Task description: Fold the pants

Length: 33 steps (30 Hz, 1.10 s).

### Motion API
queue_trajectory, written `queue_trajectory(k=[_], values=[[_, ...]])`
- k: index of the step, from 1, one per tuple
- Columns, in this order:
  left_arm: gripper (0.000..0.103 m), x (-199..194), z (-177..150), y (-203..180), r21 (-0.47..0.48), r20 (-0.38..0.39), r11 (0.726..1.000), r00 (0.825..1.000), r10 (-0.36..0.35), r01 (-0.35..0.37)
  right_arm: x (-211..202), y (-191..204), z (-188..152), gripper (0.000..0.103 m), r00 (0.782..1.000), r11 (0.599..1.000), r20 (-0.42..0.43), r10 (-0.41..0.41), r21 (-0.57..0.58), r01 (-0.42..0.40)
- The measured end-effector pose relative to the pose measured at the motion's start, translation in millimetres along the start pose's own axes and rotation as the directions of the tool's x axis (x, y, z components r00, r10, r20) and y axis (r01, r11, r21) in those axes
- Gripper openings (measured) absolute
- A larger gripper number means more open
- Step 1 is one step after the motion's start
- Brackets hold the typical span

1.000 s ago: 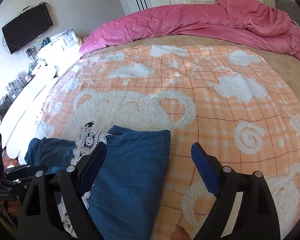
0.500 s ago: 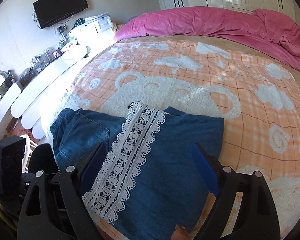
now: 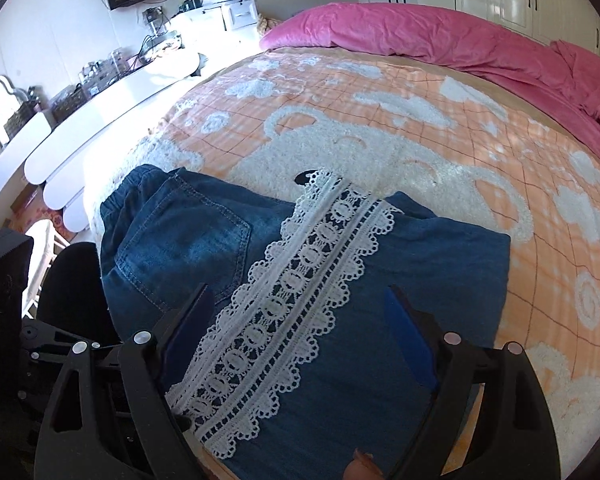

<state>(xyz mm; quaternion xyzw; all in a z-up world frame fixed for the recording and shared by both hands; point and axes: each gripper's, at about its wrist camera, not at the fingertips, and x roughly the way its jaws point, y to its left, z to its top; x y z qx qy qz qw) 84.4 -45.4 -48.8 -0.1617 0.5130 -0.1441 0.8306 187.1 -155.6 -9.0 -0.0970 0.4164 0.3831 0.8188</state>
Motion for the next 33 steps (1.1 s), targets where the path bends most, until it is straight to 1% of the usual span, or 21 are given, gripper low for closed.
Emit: queue_trajectory(k=[1, 4, 7, 8, 10, 13, 16, 20, 22, 24, 26, 28, 31, 33], values=[[0.019, 1, 1, 1, -0.003, -0.002, 1.000, 1.000, 0.001, -0.001, 4, 0, -1, 0.078, 1.000, 1.000, -0.012, -0.010, -0.002, 0.010], [0.022, 3, 1, 0, 0.001, -0.008, 1.000, 1.000, 0.003, -0.003, 31, -4, -13, 0.075, 0.991, 0.999, -0.128, -0.045, 0.000, 0.045], [0.025, 3, -1, -5, 0.017, -0.021, 1.000, 1.000, 0.010, -0.010, 35, -8, -17, 0.075, 0.991, 1.000, -0.131, -0.029, 0.008, 0.030], [0.029, 1, -1, -7, 0.021, -0.020, 1.000, 1.000, 0.013, -0.012, 33, -9, -15, 0.075, 0.992, 1.000, -0.127, -0.020, 0.021, 0.023], [0.037, -3, -3, -8, 0.031, -0.014, 0.999, 1.000, 0.015, -0.014, 25, -12, -13, 0.075, 0.995, 0.999, -0.104, 0.002, 0.049, 0.003], [0.038, -16, -7, -8, 0.044, 0.016, 0.998, 0.999, 0.041, -0.042, 8, -13, -8, 0.077, 0.999, 0.997, -0.051, 0.019, 0.073, -0.015], [0.041, -31, -7, -1, 0.033, 0.055, 0.997, 0.996, 0.067, -0.069, -5, -15, -2, 0.077, 1.000, 0.996, 0.005, 0.016, 0.083, -0.017], [0.049, -53, -8, 9, 0.018, 0.125, 0.990, 0.982, 0.140, -0.143, -20, -16, 3, 0.077, 0.997, 0.995, 0.069, 0.030, 0.092, -0.036], [0.051, -62, -8, 14, 0.015, 0.149, 0.986, 0.975, 0.163, -0.167, -25, -15, 4, 0.077, 0.995, 0.995, 0.095, 0.039, 0.093, -0.048], [0.053, -69, -6, 20, 0.012, 0.171, 0.982, 0.968, 0.181, -0.186, -30, -13, 6, 0.077, 0.992, 0.995, 0.122, 0.039, 0.091, -0.051], [0.058, -74, -5, 27, 0.006, 0.191, 0.979, 0.961, 0.200, -0.205, -34, -11, 7, 0.082, 0.989, 0.995, 0.141, 0.039, 0.084, -0.051], [0.059, -79, -4, 34, -0.003, 0.209, 0.975, 0.954, 0.217, -0.221, -38, -8, 8, 0.084, 0.985, 0.996, 0.166, 0.041, 0.077, -0.054], [0.064, -85, 0, 44, -0.018, 0.230, 0.972, 0.945, 0.231, -0.233, -40, -3, 10, 0.086, 0.980, 0.996, 0.190, 0.051, 0.059, -0.063], [0.065, -88, 1, 50, -0.029, 0.243, 0.971, 0.940, 0.237, -0.238, -40, 2, 10, 0.086, 0.980, 0.999, 0.196, 0.040, 0.027, -0.047]])
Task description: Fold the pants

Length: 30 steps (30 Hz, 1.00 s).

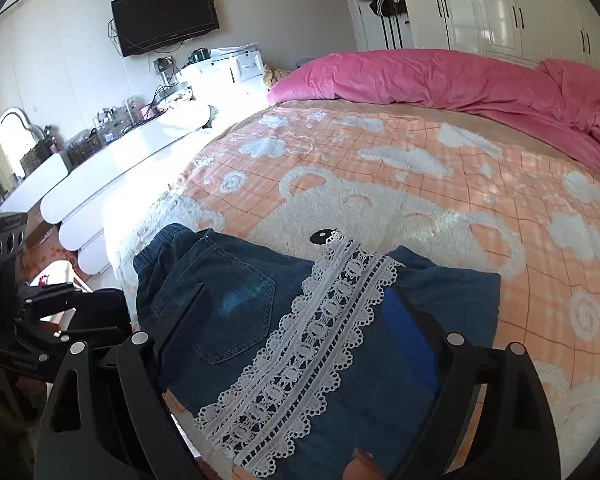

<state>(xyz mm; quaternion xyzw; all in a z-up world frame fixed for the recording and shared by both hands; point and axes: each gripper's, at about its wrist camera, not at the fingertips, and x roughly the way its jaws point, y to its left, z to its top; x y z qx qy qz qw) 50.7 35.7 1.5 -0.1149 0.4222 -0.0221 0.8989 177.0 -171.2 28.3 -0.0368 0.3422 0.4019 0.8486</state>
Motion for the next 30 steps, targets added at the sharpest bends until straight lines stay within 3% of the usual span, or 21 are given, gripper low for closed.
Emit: queue_trajectory(k=[8, 16, 25, 30], values=[[0.070, -4, 2, 36, -0.056, 0.025, 0.998, 0.999, 0.037, -0.036, 8, 18, -9, 0.090, 1.000, 0.998, -0.014, -0.020, -0.066, 0.019], [0.073, -1, 5, 77, -0.171, 0.023, 0.984, 0.999, 0.043, -0.039, 22, 27, -2, 0.093, 0.995, 0.996, -0.051, 0.083, 0.025, -0.082], [0.074, 19, 0, 82, -0.207, -0.032, 0.977, 0.998, -0.056, 0.048, 60, 38, 24, 0.094, 0.984, 0.998, -0.167, 0.060, 0.017, -0.058], [0.074, 34, 3, 80, -0.215, -0.036, 0.971, 0.992, -0.117, 0.106, 94, 55, 49, 0.094, 0.966, 0.993, -0.229, 0.118, 0.020, -0.117]])
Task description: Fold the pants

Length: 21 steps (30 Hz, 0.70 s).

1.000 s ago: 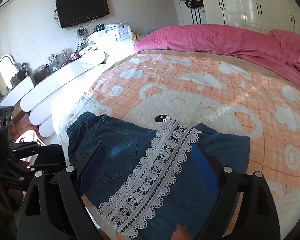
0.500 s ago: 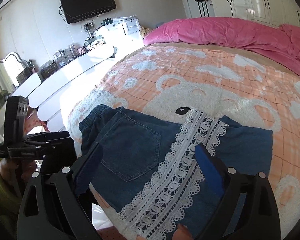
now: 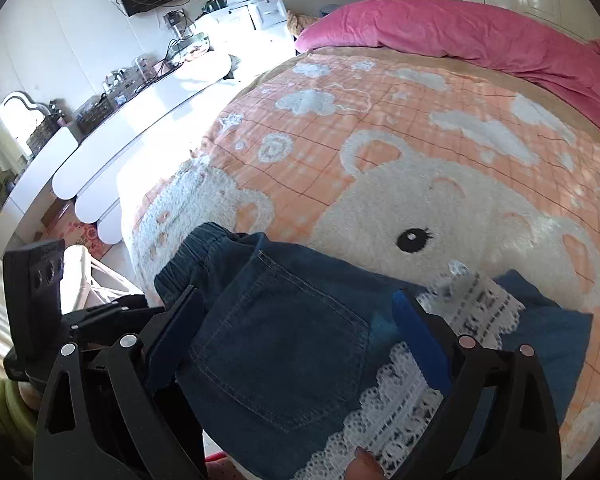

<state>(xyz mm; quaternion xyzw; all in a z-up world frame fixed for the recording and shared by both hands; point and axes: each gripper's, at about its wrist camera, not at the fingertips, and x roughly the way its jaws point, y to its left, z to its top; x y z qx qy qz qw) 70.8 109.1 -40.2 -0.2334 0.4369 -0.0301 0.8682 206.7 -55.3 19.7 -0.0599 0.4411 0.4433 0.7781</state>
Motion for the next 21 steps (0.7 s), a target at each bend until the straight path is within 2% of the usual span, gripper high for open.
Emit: queue_trajectory(k=[2, 3, 4, 5, 8, 13, 16, 17, 18, 19, 21], values=[[0.073, 8, 1, 2, -0.016, -0.007, 1.000, 1.000, -0.026, 0.026, 13, 12, 12, 0.094, 1.000, 0.999, -0.027, -0.006, -0.037, 0.005], [0.070, 11, 1, 2, -0.015, -0.006, 1.000, 1.000, -0.013, 0.013, 19, 17, 17, 0.094, 0.999, 0.998, -0.038, -0.015, -0.061, 0.012], [0.060, 12, 1, 2, -0.008, -0.003, 1.000, 1.000, -0.001, 0.001, 26, 23, 21, 0.094, 0.998, 0.997, -0.056, -0.011, -0.081, 0.007], [0.055, 14, 0, 2, 0.001, 0.004, 1.000, 1.000, 0.014, -0.014, 33, 28, 25, 0.094, 0.997, 0.995, -0.075, -0.003, -0.098, -0.005], [0.048, 20, -3, 6, 0.010, 0.020, 1.000, 1.000, 0.006, -0.006, 56, 36, 33, 0.094, 0.990, 0.992, -0.139, 0.017, -0.118, -0.033], [0.047, 22, -5, 8, 0.023, 0.032, 1.000, 0.999, -0.009, 0.009, 90, 40, 42, 0.094, 0.974, 0.992, -0.223, 0.033, -0.109, -0.058], [0.047, 22, -7, 10, 0.014, 0.031, 1.000, 0.999, -0.026, 0.025, 107, 44, 43, 0.094, 0.961, 0.989, -0.267, 0.074, -0.106, -0.106], [0.047, 21, -7, 11, 0.013, 0.031, 1.000, 0.999, -0.028, 0.028, 113, 46, 41, 0.092, 0.956, 0.987, -0.283, 0.075, -0.118, -0.113], [0.047, 21, -8, 11, 0.011, 0.030, 0.999, 0.999, -0.030, 0.030, 120, 48, 38, 0.086, 0.952, 0.984, -0.298, 0.069, -0.137, -0.114], [0.047, 19, -9, 12, 0.009, 0.031, 0.999, 0.999, -0.033, 0.033, 124, 48, 34, 0.073, 0.949, 0.982, -0.308, 0.068, -0.146, -0.118], [0.047, 20, -8, 16, -0.001, 0.027, 0.999, 0.999, -0.045, 0.045, 125, 50, 28, 0.058, 0.953, 0.978, -0.291, 0.091, -0.154, -0.140]])
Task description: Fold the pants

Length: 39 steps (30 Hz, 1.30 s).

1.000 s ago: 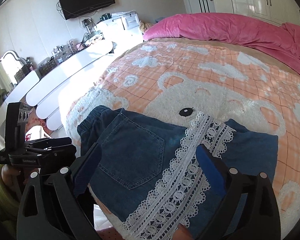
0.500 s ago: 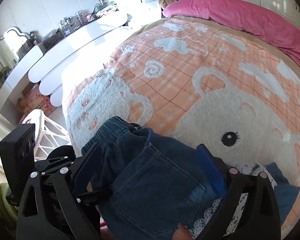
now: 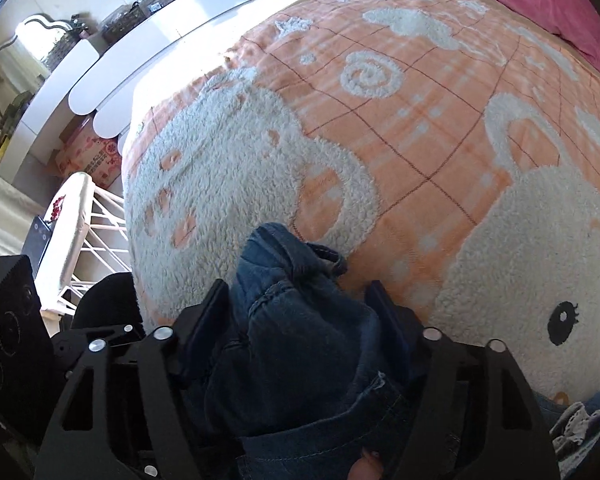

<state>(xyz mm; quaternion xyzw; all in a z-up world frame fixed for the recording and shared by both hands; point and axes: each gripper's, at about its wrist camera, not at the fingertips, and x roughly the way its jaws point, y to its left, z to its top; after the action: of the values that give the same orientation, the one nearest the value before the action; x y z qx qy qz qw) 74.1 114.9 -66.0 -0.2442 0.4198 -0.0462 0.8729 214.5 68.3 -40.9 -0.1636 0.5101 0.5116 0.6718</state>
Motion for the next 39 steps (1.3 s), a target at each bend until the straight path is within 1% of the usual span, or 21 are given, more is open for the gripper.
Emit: queue_trajectory(k=[1, 2, 3, 5, 7, 9, 12, 13, 14, 16, 20, 26, 28, 30, 32, 33, 34, 35, 36, 38, 39], values=[[0.047, 0, 0, 2, -0.006, -0.001, 1.000, 1.000, -0.009, 0.009, -3, 1, -1, 0.046, 0.999, 1.000, 0.011, 0.031, 0.002, -0.031], [0.049, -1, 0, 3, -0.011, 0.000, 1.000, 1.000, -0.016, 0.016, -8, 1, -3, 0.042, 0.999, 0.999, 0.028, 0.037, 0.011, -0.038], [0.050, -1, 0, 3, -0.011, 0.001, 1.000, 1.000, -0.021, 0.021, -13, 1, -4, 0.041, 0.998, 0.999, 0.040, 0.044, 0.014, -0.045], [0.063, -2, 0, 2, -0.001, 0.006, 0.999, 0.999, -0.034, 0.034, -27, 2, -7, 0.036, 0.994, 0.997, 0.079, 0.070, 0.010, -0.071], [0.068, -4, -2, -2, 0.013, 0.018, 0.999, 0.999, -0.037, 0.037, -45, -1, -12, 0.034, 0.987, 0.994, 0.123, 0.107, 0.023, -0.111], [0.069, -7, -3, -3, 0.014, 0.032, 0.999, 0.999, -0.035, 0.035, -61, -3, -16, 0.032, 0.978, 0.989, 0.158, 0.136, 0.032, -0.143], [0.069, -12, -2, -3, -0.013, 0.048, 0.998, 0.997, -0.066, 0.066, -85, -5, -26, 0.032, 0.964, 0.984, 0.206, 0.167, 0.026, -0.176], [0.067, -13, -1, -4, -0.017, 0.049, 0.997, 0.996, -0.078, 0.079, -90, -6, -29, 0.032, 0.961, 0.983, 0.218, 0.169, 0.025, -0.179], [0.060, -14, 0, -8, -0.009, 0.047, 0.995, 0.994, -0.094, 0.094, -98, -7, -33, 0.032, 0.958, 0.983, 0.232, 0.170, 0.026, -0.181], [0.054, -18, 0, -17, 0.016, 0.050, 0.994, 0.992, -0.112, 0.112, -110, -11, -39, 0.032, 0.954, 0.985, 0.255, 0.158, 0.026, -0.171], [0.052, -23, 2, -38, 0.045, 0.038, 0.986, 0.986, -0.159, 0.158, -133, -25, -55, 0.032, 0.947, 0.987, 0.292, 0.138, 0.034, -0.154], [0.052, -18, 4, -79, 0.128, 0.021, 0.983, 0.991, -0.135, 0.131, -166, -44, -84, 0.032, 0.939, 0.993, 0.332, 0.093, 0.041, -0.113], [0.052, -12, 9, -93, 0.152, 0.017, 0.981, 0.992, -0.124, 0.120, -175, -54, -95, 0.032, 0.931, 0.993, 0.356, 0.080, 0.056, -0.107], [0.052, -5, 8, -112, 0.176, 0.006, 0.978, 0.993, -0.117, 0.114, -183, -67, -108, 0.032, 0.917, 0.992, 0.393, 0.068, 0.075, -0.106], [0.054, 1, 9, -126, 0.187, 0.005, 0.978, 0.995, -0.099, 0.097, -188, -81, -118, 0.034, 0.906, 0.987, 0.418, 0.066, 0.105, -0.121], [0.057, 4, 10, -131, 0.185, 0.008, 0.978, 0.995, -0.095, 0.092, -190, -91, -122, 0.034, 0.903, 0.979, 0.423, 0.076, 0.139, -0.147], [0.065, 8, 10, -137, 0.181, 0.008, 0.979, 0.995, -0.099, 0.096, -192, -96, -125, 0.035, 0.901, 0.971, 0.425, 0.092, 0.163, -0.176], [0.068, 11, 10, -143, 0.184, 0.006, 0.978, 0.995, -0.099, 0.097, -197, -103, -128, 0.038, 0.892, 0.960, 0.439, 0.109, 0.185, -0.209], [0.068, 13, 10, -149, 0.192, 0.006, 0.976, 0.995, -0.101, 0.099, -204, -105, -130, 0.040, 0.883, 0.955, 0.457, 0.110, 0.197, -0.221], [0.071, 14, 4, -166, 0.216, 0.010, 0.969, 0.992, -0.127, 0.122, -218, -114, -135, 0.049, 0.865, 0.940, 0.491, 0.107, 0.233, -0.248], [0.071, 19, -2, -176, 0.225, 0.004, 0.965, 0.990, -0.138, 0.134, -224, -117, -137, 0.051, 0.862, 0.938, 0.499, 0.090, 0.248, -0.241]])
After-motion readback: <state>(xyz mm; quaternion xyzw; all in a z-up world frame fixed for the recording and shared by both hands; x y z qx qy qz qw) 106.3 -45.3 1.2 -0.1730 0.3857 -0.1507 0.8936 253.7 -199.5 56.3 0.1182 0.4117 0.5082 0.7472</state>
